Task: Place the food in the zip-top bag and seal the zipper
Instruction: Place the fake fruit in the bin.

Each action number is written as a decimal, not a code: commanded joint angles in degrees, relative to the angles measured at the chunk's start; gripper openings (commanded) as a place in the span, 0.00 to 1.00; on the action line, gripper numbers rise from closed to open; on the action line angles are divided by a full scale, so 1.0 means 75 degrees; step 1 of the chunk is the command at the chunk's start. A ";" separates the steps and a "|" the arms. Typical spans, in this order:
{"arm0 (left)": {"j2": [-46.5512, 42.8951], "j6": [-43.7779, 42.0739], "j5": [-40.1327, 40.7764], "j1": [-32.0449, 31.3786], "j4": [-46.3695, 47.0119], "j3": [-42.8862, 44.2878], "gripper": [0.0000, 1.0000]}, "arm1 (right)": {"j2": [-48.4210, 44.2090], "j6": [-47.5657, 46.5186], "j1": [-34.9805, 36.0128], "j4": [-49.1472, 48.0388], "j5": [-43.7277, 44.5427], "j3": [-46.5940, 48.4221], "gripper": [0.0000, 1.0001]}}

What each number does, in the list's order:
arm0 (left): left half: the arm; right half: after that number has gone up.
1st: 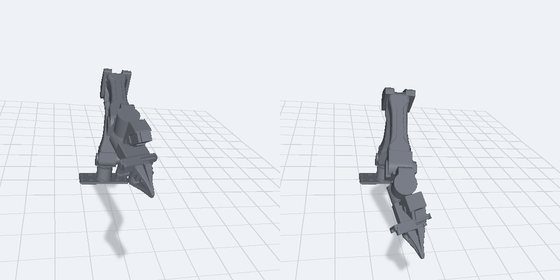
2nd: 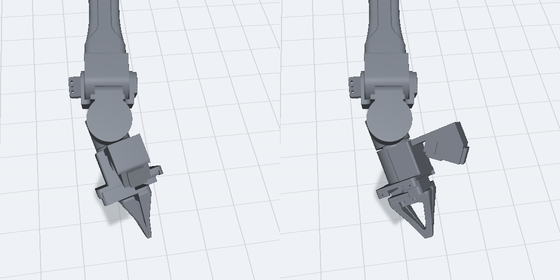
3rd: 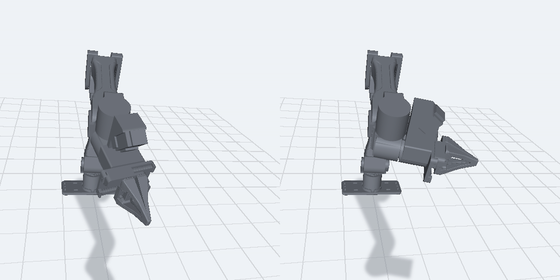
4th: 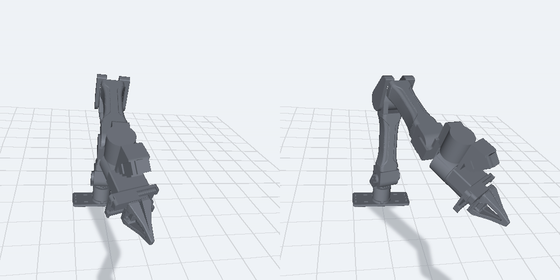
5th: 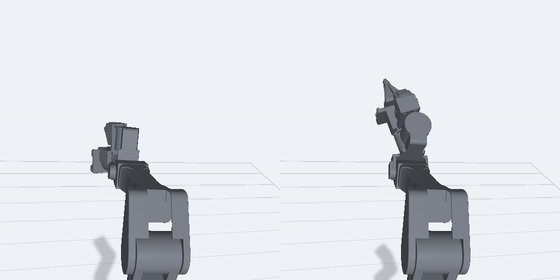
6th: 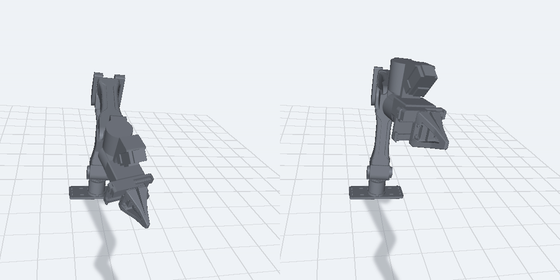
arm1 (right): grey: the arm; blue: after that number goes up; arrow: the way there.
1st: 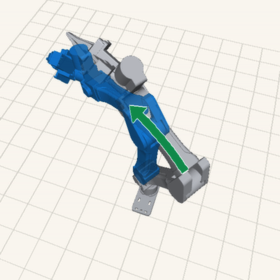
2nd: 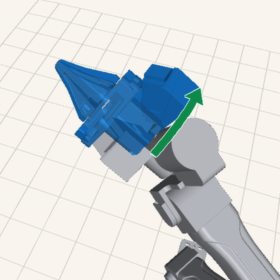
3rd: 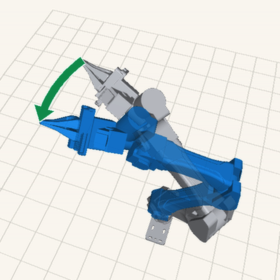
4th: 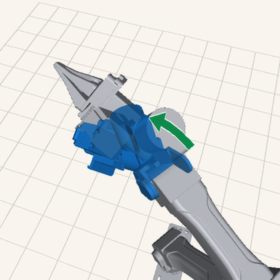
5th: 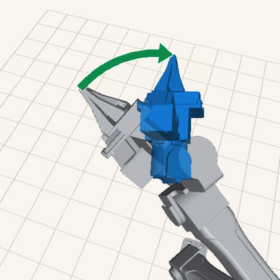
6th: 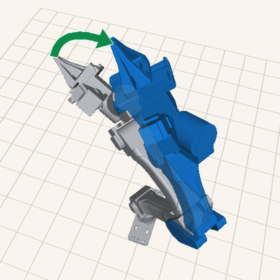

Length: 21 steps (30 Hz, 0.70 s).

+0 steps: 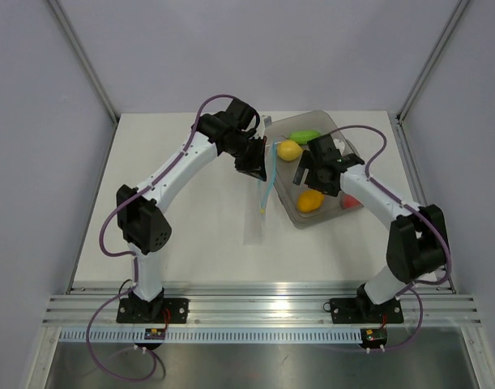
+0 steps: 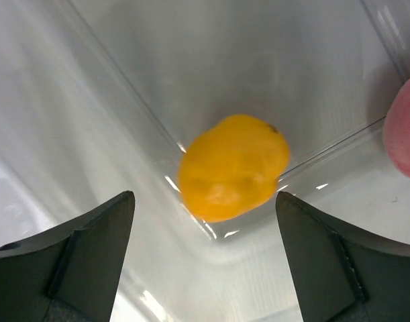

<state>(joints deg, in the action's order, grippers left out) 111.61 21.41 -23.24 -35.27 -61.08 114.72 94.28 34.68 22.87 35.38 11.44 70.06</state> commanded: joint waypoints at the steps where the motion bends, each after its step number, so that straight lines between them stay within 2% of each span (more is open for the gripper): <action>1: -0.0022 -0.0136 0.0099 -0.0044 0.0269 -0.0014 0.00 | -0.1307 -0.0053 0.0044 -0.0041 0.0022 0.0432 0.93; 5: -0.0022 -0.0124 0.0111 -0.0044 0.0304 -0.0073 0.00 | -0.1999 -0.0030 0.0114 -0.0122 -0.0411 0.0572 0.91; 8: -0.0081 -0.0101 0.0123 -0.0044 0.0339 -0.0108 0.00 | -0.2188 -0.0041 0.0628 -0.0264 -0.0670 0.0770 0.88; 13: -0.0116 -0.0101 0.0158 -0.0044 0.0339 -0.0120 0.00 | -0.1685 0.0064 0.1390 -0.0416 -0.0963 0.1018 0.84; 21: -0.0385 -0.0124 0.0193 -0.0044 0.0316 -0.0260 0.00 | -0.0643 0.0228 0.1591 -0.0814 -0.1490 0.0901 0.75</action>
<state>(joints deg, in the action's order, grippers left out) 111.59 20.99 -22.02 -35.22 -60.36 113.43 87.48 35.77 33.93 32.38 3.20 76.47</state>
